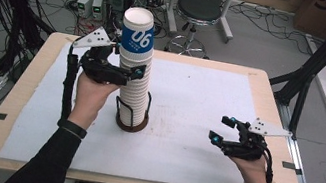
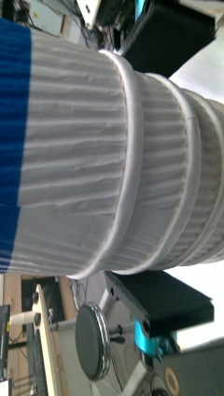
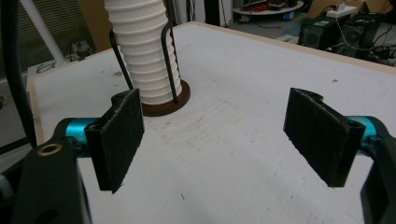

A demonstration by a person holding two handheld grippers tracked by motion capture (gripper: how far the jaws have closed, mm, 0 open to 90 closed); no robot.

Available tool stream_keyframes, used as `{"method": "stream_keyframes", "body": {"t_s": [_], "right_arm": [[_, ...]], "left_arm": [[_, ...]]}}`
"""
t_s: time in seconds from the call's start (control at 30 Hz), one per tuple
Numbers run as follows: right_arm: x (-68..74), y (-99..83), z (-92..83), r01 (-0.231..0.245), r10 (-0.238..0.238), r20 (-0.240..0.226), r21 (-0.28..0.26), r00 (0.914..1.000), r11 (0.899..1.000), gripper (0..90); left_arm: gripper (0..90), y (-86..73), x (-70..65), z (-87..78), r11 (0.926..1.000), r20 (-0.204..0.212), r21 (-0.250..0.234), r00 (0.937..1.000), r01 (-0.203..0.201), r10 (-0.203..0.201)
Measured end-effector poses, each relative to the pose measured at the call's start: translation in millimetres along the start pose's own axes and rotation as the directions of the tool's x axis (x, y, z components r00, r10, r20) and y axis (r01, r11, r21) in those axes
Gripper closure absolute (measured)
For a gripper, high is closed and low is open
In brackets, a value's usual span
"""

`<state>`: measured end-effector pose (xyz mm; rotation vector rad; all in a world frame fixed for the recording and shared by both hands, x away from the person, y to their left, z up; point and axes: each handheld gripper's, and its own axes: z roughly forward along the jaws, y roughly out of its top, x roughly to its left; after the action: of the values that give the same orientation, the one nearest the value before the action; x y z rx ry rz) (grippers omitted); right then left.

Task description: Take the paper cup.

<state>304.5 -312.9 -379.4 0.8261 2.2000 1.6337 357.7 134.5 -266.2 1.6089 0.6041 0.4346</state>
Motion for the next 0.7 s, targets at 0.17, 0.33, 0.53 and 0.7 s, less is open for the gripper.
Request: {"method": "stream_keyframes", "body": {"t_s": [0.17,0.33,0.53,0.7], "right_arm": [[0.0,0.1,0.5,0.0,0.0,-0.001,0.001,1.0,1.0,20.7],[1.5,3.2,0.9,-0.004,0.004,-0.004,-0.002,1.0,1.0,20.7],[5.0,12.4,2.8,0.008,-0.008,-0.016,-0.009,0.9998,1.0,20.7],[8.1,25.2,4.8,0.02,-0.02,-0.03,-0.021,0.9993,1.0,20.7]], "left_arm": [[10.4,0.0,0.0,-0.2,1.0,0.001,0.001,1.0,-0.001,0.001],[10.5,-0.2,0.5,0.1,1.0,0.004,-0.002,1.0,-0.001,0.001],[10.5,-0.4,1.1,0.7,1.0,0.008,-0.004,1.0,0.0,0.0],[10.6,-0.4,1.3,0.3,1.0,0.008,-0.003,1.0,-0.001,0.001]]}}
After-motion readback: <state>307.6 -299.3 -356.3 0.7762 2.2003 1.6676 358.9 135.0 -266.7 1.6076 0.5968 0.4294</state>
